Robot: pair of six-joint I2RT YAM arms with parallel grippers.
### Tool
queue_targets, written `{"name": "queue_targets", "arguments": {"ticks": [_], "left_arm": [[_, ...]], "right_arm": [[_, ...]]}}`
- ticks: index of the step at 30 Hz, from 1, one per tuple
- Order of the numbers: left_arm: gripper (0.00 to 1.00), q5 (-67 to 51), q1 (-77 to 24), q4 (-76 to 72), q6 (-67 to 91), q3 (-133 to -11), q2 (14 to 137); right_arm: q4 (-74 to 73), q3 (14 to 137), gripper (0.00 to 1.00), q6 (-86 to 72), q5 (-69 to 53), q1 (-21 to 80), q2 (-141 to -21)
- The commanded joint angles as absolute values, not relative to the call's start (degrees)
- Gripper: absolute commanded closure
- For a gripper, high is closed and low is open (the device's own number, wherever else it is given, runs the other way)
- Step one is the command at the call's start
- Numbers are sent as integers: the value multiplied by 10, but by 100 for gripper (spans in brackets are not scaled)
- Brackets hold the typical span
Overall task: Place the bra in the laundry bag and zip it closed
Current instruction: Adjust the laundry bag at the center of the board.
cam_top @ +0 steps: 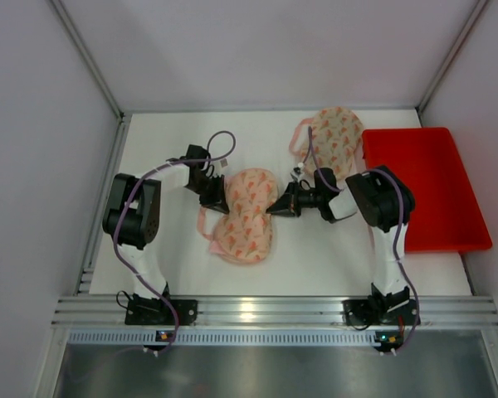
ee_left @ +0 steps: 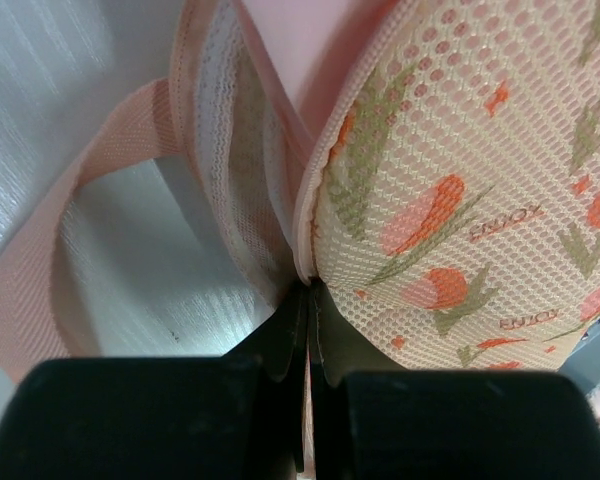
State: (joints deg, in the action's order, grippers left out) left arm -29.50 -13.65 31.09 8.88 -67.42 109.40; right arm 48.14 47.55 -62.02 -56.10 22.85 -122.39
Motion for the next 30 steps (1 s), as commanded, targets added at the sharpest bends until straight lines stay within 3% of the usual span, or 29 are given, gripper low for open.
{"name": "queue_targets", "arguments": {"ticks": [1, 10, 16, 22, 23, 24, 30], "left_arm": [[100, -213, -130, 308, 66, -657, 1119], [100, -154, -122, 312, 38, -656, 997], [100, -125, -122, 311, 29, -664, 1003], [100, -111, -122, 294, 50, -661, 1102], [100, -109, -122, 293, 55, -661, 1108], [100, -111, -122, 291, 61, -662, 1113], [100, -102, -122, 283, 71, -657, 1116]], "right_arm": [[492, 473, 100, -613, -564, 237, -1186], [63, 540, 100, -352, -462, 231, -1102], [2, 567, 100, -300, -424, 230, -1097], [-24, 581, 98, -289, -437, 234, -1090], [-24, 581, 90, -289, -449, 235, -1090], [-24, 579, 73, -291, -454, 234, -1089], [66, 520, 39, -353, -495, 234, -1065]]}}
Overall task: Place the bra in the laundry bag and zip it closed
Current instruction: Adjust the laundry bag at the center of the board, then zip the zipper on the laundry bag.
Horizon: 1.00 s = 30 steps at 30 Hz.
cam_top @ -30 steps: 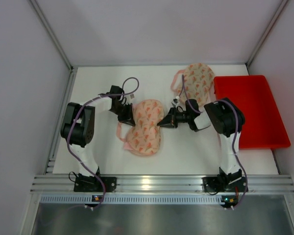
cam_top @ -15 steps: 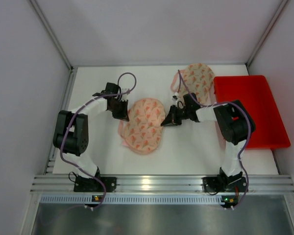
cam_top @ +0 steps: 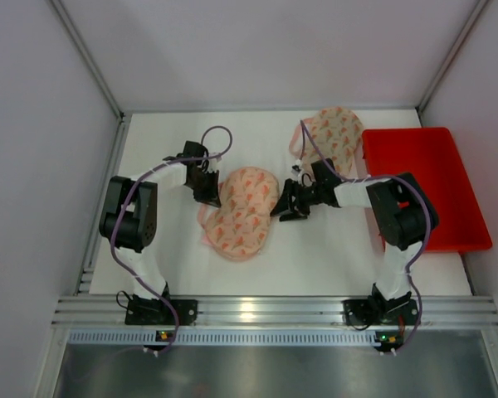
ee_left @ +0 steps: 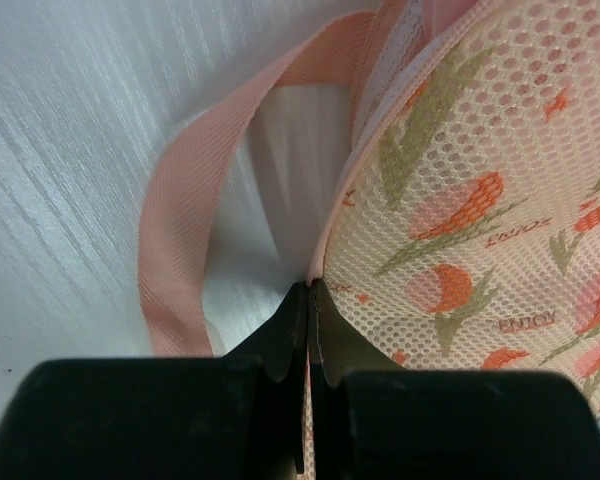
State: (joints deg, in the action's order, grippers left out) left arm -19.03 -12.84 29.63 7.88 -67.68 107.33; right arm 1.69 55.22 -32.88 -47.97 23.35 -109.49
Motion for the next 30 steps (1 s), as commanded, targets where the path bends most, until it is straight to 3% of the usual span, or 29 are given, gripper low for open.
{"name": "queue_targets", "arguments": {"ticks": [1, 11, 17, 20, 21, 24, 27, 30], "left_arm": [[100, -101, -122, 283, 72, -657, 1117], [100, -120, -121, 275, 99, -654, 1129], [100, -120, -120, 271, 100, -657, 1129], [100, -129, -113, 261, 105, -661, 1128], [100, -131, -110, 258, 104, -662, 1122], [100, -136, -109, 253, 90, -672, 1111], [85, -137, -107, 252, 68, -685, 1084], [59, -122, -105, 253, 25, -693, 1029]], "right_arm": [[82, 513, 39, -376, -497, 236, -1064], [326, 420, 40, -521, -486, 286, -1087], [316, 470, 53, -548, -497, 301, -1144], [318, 480, 69, -552, -499, 307, -1146], [314, 482, 84, -552, -499, 306, -1140], [267, 507, 100, -534, -502, 306, -1135], [214, 539, 100, -513, -497, 305, -1141], [150, 575, 100, -488, -490, 305, -1154]]}}
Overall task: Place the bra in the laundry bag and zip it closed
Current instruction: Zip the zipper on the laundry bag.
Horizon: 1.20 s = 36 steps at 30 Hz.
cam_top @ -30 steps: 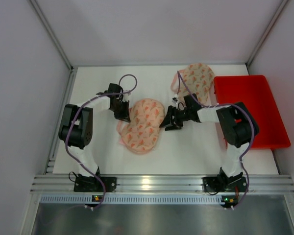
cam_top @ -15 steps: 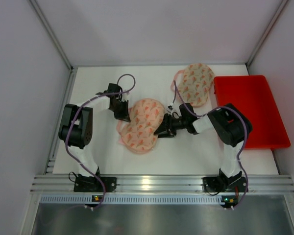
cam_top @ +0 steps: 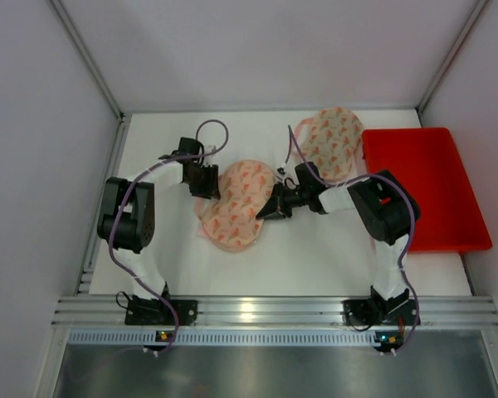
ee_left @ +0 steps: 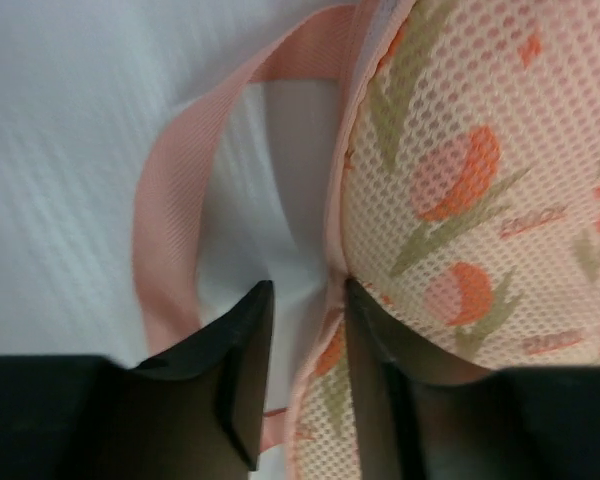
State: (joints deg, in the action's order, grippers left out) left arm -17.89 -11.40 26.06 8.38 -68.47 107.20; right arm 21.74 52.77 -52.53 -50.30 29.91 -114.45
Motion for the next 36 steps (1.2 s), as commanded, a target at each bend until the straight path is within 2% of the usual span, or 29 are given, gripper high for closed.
{"name": "queue_targets", "arguments": {"ticks": [1, 3, 4, 5, 6, 7, 9, 11, 14, 19, 24, 27, 36], "left_arm": [[54, -126, -104, 253, 10, -696, 1014], [44, -149, -98, 253, -31, -701, 963], [31, -157, -97, 253, -76, -702, 946], [27, -168, -97, 253, -103, -702, 928], [8, -181, -98, 259, -129, -702, 892], [7, -222, -98, 266, -185, -699, 875], [7, -307, -98, 323, -258, -703, 828], [7, -323, -106, 356, -348, -703, 802], [9, -275, -177, 408, -447, -688, 761], [16, -191, -363, 431, -556, -636, 744], [25, -90, -530, 450, -603, -624, 794], [26, -49, -584, 463, -613, -646, 854], [28, 48, -648, 525, -626, -756, 1006]], "right_arm": [[135, 583, 100, -483, -490, 305, -1157], [116, 604, 100, -473, -490, 301, -1165], [93, 615, 100, -469, -484, 301, -1166], [92, 617, 100, -465, -483, 301, -1168], [96, 618, 100, -470, -485, 301, -1171], [97, 620, 100, -475, -485, 302, -1172], [92, 626, 100, -482, -484, 302, -1177], [67, 639, 100, -483, -486, 302, -1180], [19, 664, 100, -478, -476, 305, -1187], [-14, 666, 100, -477, -471, 306, -1182], [-23, 664, 100, -475, -467, 307, -1178], [-23, 664, 100, -475, -464, 307, -1178], [-28, 667, 100, -475, -459, 316, -1157]]}}
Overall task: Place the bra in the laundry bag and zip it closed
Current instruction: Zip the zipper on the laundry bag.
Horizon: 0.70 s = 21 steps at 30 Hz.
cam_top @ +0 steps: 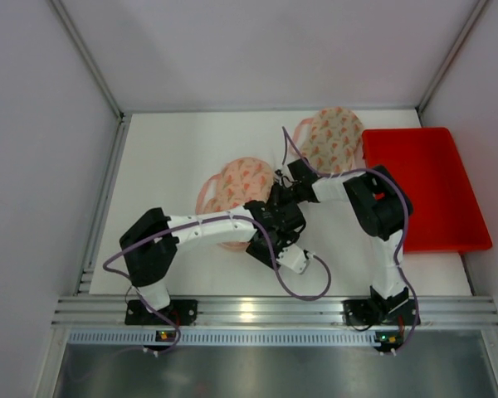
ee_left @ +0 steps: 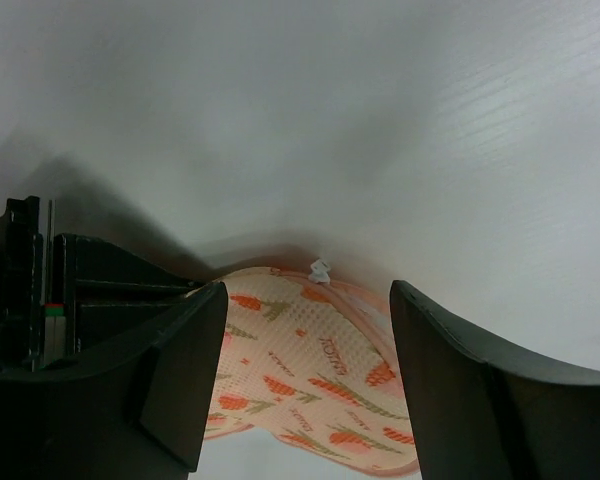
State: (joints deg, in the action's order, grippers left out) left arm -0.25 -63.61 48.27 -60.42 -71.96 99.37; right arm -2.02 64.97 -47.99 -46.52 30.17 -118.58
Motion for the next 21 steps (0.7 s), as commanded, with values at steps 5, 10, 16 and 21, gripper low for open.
{"name": "queue_targets", "arguments": {"ticks": [5, 10, 16, 21], "left_arm": [[29, 89, -655, 557, -626, -779, 1043], [29, 104, -658, 584, -618, -796, 1077], [31, 131, -660, 584, -612, -800, 1106], [33, 130, -663, 590, -613, -811, 1122]], "right_arm": [[-13, 663, 100, -489, -464, 325, -1147], [-13, 671, 100, -493, -466, 330, -1153], [-19, 668, 100, -494, -465, 330, -1149], [-19, 671, 100, -496, -466, 330, -1145]]}}
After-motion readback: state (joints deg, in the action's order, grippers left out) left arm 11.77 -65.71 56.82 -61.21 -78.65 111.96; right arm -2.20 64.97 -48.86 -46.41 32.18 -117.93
